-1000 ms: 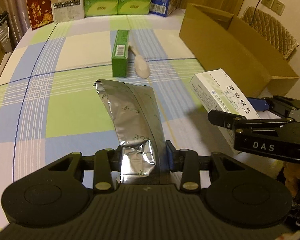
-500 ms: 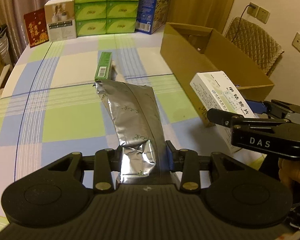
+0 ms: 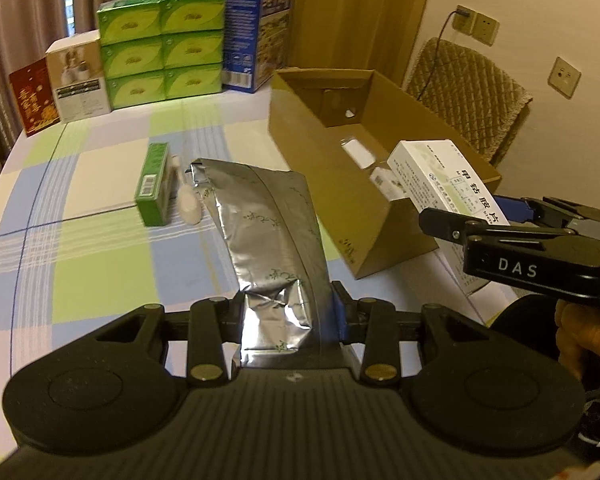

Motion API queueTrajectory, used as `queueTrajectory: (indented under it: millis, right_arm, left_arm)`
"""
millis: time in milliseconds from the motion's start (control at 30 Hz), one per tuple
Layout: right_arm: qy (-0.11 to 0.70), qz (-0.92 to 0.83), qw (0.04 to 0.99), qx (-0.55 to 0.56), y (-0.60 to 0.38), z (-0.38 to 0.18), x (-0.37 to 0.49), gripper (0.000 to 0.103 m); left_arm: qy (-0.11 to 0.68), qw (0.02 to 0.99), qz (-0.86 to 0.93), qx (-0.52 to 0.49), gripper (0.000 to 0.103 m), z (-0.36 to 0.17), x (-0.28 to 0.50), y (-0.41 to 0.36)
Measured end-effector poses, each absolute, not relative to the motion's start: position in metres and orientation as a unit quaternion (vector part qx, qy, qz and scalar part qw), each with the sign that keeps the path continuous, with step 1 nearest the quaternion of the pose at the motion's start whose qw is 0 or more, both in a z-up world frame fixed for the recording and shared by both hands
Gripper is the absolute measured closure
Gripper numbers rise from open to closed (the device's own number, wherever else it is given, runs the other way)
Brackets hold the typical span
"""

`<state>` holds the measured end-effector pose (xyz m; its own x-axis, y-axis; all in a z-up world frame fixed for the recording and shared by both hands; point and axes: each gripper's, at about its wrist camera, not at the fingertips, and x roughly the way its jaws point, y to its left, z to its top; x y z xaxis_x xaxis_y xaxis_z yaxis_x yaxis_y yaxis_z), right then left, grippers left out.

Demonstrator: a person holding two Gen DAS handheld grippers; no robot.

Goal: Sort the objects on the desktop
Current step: 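Carry the foil packet and tablet box with both tools toward the cardboard box, then lower the foil packet and tablet box with both tools into the cardboard box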

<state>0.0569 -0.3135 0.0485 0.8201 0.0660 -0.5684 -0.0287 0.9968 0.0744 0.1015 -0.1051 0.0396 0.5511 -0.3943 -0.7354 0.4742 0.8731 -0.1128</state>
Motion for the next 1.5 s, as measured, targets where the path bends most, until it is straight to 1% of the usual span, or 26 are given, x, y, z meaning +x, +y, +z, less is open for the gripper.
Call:
queueTrajectory:
  millis: [733, 1067, 1500]
  right_arm:
    - [0.282, -0.033, 0.957, 0.053, -0.384, 0.065, 0.058, 0.035]
    - [0.284, -0.045, 0.957, 0.048, -0.406, 0.067, 0.071, 0.035]
    - [0.289, -0.042, 0.956, 0.037, -0.416, 0.064, 0.094, 0.035]
  left_arm:
    - [0.389, 0.872, -0.29, 0.063, 0.07, 0.056, 0.115, -0.175]
    - [0.386, 0.865, -0.312, 0.067, 0.07, 0.057, 0.128, -0.208]
    - [0.386, 0.861, -0.324, 0.066, 0.07, 0.056, 0.147, -0.232]
